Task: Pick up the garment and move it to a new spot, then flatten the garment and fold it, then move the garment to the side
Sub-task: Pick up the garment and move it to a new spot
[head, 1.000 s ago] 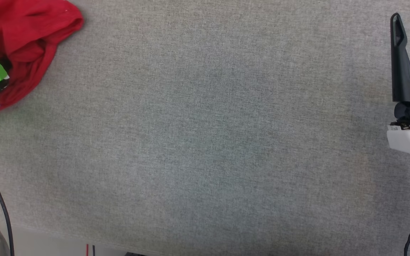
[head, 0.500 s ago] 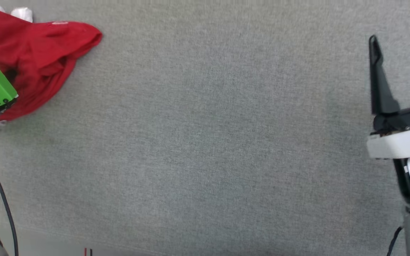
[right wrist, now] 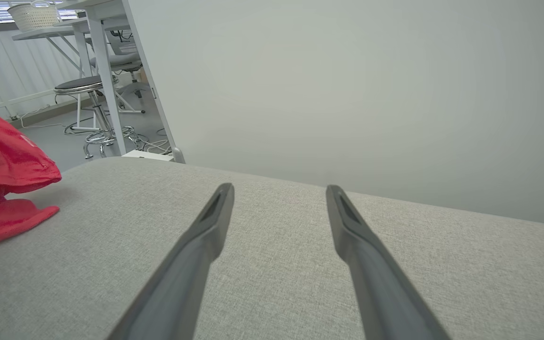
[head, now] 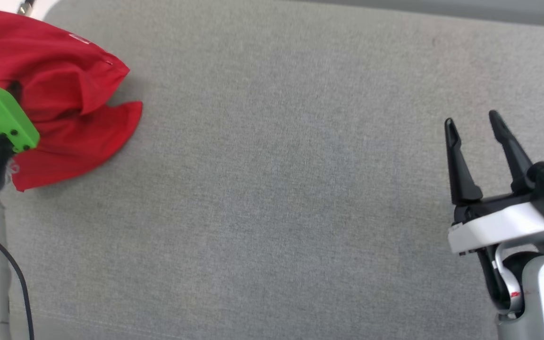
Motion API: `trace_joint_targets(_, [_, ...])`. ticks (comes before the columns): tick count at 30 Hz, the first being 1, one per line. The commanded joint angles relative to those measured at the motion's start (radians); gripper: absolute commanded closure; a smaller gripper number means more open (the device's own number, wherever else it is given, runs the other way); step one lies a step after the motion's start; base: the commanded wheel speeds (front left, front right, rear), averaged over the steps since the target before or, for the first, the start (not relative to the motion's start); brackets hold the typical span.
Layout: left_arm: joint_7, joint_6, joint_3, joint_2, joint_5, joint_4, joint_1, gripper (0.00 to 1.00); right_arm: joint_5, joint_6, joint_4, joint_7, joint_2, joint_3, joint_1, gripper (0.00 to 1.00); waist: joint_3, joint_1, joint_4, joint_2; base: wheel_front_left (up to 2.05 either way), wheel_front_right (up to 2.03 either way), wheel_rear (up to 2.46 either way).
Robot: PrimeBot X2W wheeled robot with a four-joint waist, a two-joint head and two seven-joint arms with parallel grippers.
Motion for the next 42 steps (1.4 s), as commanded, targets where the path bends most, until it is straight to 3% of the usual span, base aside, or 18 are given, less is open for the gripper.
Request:
trace_joint_targets(1, [-0.018, -0.003, -0.011, -0.01, 0.014, -0.015, 0.027, 1.0, 0.006, -0.001, 0.009, -0.011, 0.008, 0.004, 0.016, 0.0, -0.079, 0.0001, -0.009, 0.0, 0.0, 0.0, 0.0])
trace_joint_targets(19, [-0.17, -0.06, -0.196, -0.162, 0.057, -0.21, 0.245, 1.0, -0.004, -0.001, 0.077, -0.02, 0.053, -0.007, 0.119, 0.0, -0.23, 0.0001, -0.078, 0.0, 0.0, 0.0, 0.0])
trace_joint_targets(29, [-0.214, -0.087, -0.409, -0.295, 0.078, -0.31, 0.319, 1.0, -0.002, -0.001, 0.089, -0.014, 0.059, -0.003, 0.132, 0.0, -0.257, 0.0001, -0.21, 0.0, 0.0, 0.0, 0.0])
trace_joint_targets(37, [-0.192, -0.096, -0.579, -0.329, 0.097, -0.352, 0.341, 1.0, 0.01, -0.001, 0.069, -0.013, 0.06, -0.01, 0.122, 0.0, -0.198, 0.0001, -0.292, 0.0, 0.0, 0.0, 0.0])
trace_joint_targets(42, [-0.183, -0.098, -0.66, -0.323, 0.118, -0.307, 0.364, 1.0, 0.018, -0.001, 0.066, -0.021, 0.06, -0.014, 0.108, 0.0, -0.148, 0.0001, -0.325, 0.0, 0.0, 0.0, 0.0])
